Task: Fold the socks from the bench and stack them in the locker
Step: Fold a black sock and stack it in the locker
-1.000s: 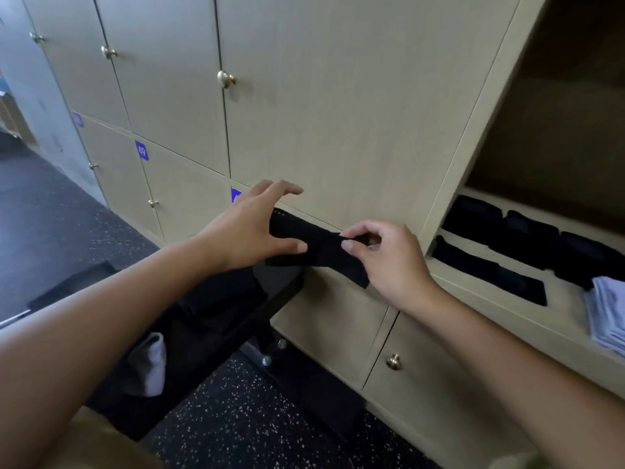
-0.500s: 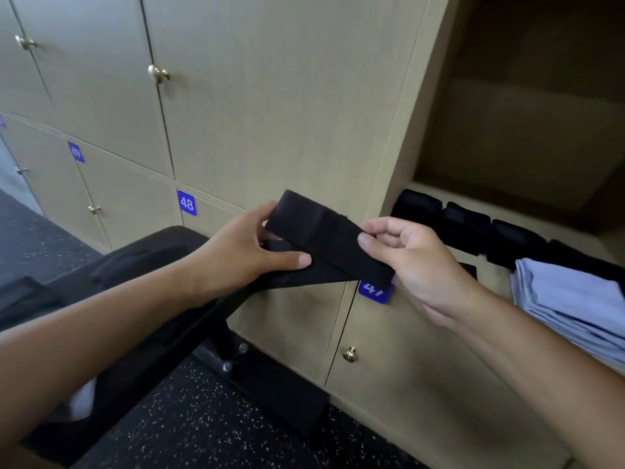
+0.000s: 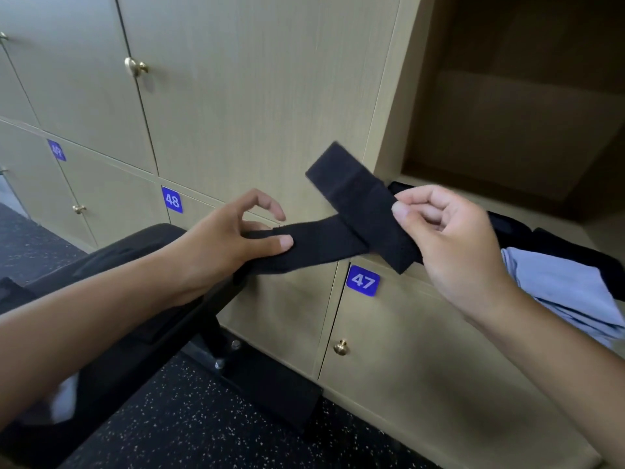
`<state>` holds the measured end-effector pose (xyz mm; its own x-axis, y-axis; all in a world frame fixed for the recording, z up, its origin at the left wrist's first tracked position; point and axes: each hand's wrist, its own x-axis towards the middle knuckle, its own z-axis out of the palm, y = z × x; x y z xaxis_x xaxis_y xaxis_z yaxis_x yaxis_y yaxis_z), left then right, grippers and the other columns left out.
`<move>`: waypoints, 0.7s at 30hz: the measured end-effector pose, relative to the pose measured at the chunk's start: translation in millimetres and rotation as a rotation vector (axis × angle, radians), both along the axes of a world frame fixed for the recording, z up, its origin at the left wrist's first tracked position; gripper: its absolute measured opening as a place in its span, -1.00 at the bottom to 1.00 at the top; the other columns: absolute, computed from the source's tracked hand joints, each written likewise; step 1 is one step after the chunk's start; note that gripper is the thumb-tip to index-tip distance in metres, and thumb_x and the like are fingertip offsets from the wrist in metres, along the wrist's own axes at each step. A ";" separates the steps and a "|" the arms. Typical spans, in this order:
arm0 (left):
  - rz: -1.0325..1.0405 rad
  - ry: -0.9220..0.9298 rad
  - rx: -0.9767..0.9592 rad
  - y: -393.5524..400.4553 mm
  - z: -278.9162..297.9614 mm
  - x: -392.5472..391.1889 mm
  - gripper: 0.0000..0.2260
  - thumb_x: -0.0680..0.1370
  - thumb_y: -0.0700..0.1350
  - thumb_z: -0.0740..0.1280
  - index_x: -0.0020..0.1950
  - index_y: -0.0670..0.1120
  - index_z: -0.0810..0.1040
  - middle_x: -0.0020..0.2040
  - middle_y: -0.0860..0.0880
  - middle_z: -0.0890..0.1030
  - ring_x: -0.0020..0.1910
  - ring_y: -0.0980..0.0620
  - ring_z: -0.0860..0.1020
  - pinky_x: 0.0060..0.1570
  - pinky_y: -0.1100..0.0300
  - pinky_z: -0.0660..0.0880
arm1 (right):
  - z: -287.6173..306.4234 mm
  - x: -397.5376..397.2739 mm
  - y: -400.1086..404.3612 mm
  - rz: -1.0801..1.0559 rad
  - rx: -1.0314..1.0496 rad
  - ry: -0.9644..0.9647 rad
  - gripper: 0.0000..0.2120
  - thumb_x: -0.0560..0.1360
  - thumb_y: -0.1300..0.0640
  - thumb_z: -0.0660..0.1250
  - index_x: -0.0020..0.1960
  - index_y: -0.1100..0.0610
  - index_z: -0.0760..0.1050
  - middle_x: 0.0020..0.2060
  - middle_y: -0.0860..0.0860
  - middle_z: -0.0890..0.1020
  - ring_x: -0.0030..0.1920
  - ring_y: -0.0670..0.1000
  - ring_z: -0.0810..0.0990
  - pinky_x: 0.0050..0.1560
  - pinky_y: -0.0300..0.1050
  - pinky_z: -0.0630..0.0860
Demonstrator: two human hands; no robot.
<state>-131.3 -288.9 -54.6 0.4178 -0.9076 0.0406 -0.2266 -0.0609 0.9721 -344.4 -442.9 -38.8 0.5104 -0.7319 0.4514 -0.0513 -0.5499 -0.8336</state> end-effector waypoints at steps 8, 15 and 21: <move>0.131 -0.372 -0.037 1.3 5.6 -12.9 -0.99 0.56 -0.11 0.47 -0.04 0.00 0.67 -0.11 0.10 0.72 -0.21 0.23 0.63 -0.20 0.50 0.44 | 5.6 -7.6 13.8 -0.163 -0.326 0.052 -0.97 0.54 0.13 0.45 -0.03 0.04 0.67 -0.21 -0.26 0.69 -0.07 -0.26 0.65 -0.09 -0.36 0.51; 0.105 -0.819 -0.058 -4.1 -0.7 -51.2 -0.57 0.28 0.19 0.60 0.08 0.09 0.67 0.01 0.19 0.59 -0.01 0.25 0.49 -0.04 0.56 0.32 | -5.3 5.2 34.1 -0.039 0.089 0.118 -0.93 0.49 0.18 0.48 -0.16 0.06 0.67 -0.36 -0.07 0.71 -0.30 -0.02 0.69 -0.33 -0.17 0.55; 0.118 -0.858 -0.127 -6.8 -11.4 -58.3 -0.67 0.42 0.23 0.47 -0.07 0.00 0.61 -0.15 0.12 0.57 -0.17 0.13 0.50 -0.16 0.41 0.40 | -2.2 8.6 36.9 0.141 0.530 -0.004 -0.73 0.65 0.09 0.30 0.00 0.29 0.62 -0.23 0.15 0.74 -0.22 0.09 0.75 -0.23 -0.17 0.66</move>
<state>-189.7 -295.8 -66.0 0.2876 -0.8275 0.4822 -0.8821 -0.0328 0.4699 -335.9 -405.9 -40.9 0.6188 -0.7844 0.0415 -0.0039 -0.0560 -0.9984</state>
